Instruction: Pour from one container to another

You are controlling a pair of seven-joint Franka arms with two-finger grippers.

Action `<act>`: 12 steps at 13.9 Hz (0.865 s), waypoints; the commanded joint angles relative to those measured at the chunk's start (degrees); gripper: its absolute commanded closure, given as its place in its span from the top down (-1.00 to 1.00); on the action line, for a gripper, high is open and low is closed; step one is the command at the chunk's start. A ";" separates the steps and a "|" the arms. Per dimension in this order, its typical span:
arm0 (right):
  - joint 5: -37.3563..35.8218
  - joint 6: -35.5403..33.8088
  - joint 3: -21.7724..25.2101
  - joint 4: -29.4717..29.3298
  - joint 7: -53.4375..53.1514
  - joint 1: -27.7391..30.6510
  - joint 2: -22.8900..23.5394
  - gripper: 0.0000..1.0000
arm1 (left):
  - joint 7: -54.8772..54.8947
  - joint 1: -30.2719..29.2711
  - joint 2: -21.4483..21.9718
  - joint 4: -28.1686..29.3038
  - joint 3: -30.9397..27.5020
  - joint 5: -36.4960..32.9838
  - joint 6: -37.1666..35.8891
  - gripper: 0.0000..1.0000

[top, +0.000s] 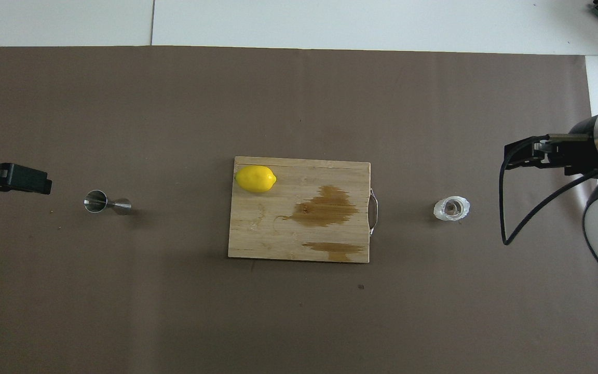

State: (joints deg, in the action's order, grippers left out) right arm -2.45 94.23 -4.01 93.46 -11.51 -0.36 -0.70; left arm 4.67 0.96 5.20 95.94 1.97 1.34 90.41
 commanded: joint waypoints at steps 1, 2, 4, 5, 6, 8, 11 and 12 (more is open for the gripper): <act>1.66 -0.28 -0.56 1.19 1.22 1.15 -1.15 1.00 | 0.70 0.26 0.86 1.00 -0.04 -0.81 0.03 1.00; 1.66 -0.36 -0.56 1.19 1.22 1.15 -1.15 1.00 | 0.78 0.35 0.87 1.01 -0.12 -0.81 0.11 1.00; 1.57 -0.28 -0.56 1.19 1.22 1.15 -1.15 1.00 | 0.70 0.09 0.87 1.01 -0.12 -0.81 0.11 1.00; 1.57 -0.28 -0.56 1.19 1.22 1.15 -1.15 1.00 | 0.70 -0.08 0.87 1.01 -0.12 -0.81 0.11 1.00; 1.66 -0.28 -0.56 1.19 1.22 1.24 -1.15 1.00 | 0.70 -0.17 0.87 1.01 -0.12 -0.81 0.11 1.00; 1.66 -0.28 -0.56 1.19 1.22 1.15 -1.15 1.00 | 0.70 -0.17 0.87 1.01 -0.12 -0.81 0.11 1.00; 1.57 -0.28 -0.56 1.19 1.22 1.15 -1.15 1.00 | 0.69 0.44 0.87 1.01 -0.04 -0.81 0.11 1.00; 1.66 -0.28 -0.64 1.19 1.22 1.15 -1.15 1.00 | 0.70 0.70 0.87 1.01 -0.04 -0.81 0.03 1.00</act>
State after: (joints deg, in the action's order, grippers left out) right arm -2.45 94.23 -4.01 93.47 -11.51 -0.36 -0.70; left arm 4.68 1.04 5.20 96.07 2.03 1.34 90.37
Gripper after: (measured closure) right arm 0.000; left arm 0.000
